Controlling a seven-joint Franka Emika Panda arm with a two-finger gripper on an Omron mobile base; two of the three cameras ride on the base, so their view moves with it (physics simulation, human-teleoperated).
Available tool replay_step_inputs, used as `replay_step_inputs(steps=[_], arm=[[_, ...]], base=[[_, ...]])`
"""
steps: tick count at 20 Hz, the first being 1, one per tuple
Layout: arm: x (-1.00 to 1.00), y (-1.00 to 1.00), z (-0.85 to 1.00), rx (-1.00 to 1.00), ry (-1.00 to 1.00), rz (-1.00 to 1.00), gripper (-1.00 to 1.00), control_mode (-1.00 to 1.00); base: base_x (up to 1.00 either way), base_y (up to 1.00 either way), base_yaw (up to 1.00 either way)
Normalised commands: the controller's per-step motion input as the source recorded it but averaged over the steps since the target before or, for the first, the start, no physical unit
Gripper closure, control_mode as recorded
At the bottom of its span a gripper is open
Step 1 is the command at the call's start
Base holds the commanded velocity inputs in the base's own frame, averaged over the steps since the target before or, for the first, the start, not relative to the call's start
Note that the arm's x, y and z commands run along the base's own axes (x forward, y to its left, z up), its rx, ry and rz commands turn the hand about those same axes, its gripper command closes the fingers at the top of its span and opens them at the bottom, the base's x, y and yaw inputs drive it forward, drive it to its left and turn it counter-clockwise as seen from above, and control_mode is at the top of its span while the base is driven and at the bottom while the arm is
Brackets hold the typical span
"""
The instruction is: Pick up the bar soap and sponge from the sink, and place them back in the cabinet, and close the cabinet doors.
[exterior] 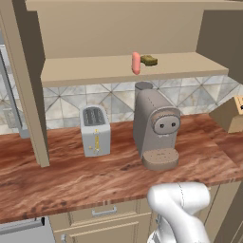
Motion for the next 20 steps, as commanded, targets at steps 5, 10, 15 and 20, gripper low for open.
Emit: replay_step_inputs(steps=[5, 10, 15, 20], arm=[[0.00, -0.19, 0.00, 0.00, -0.02, -0.03, -1.00, -1.00], [0.00, -0.21, 0.00, 0.00, 0.00, -0.01, -1.00, -1.00], [0.00, -0.17, 0.00, 0.00, 0.00, 0.00, -1.00, -1.00], [0.00, -0.06, 0.00, 0.00, 0.00, 0.00, -1.00, -1.00]], base=[[0.00, 0.00, 0.00], [0.00, 0.00, 0.00], [0.00, 0.00, 0.00], [0.00, 0.00, 0.00]])
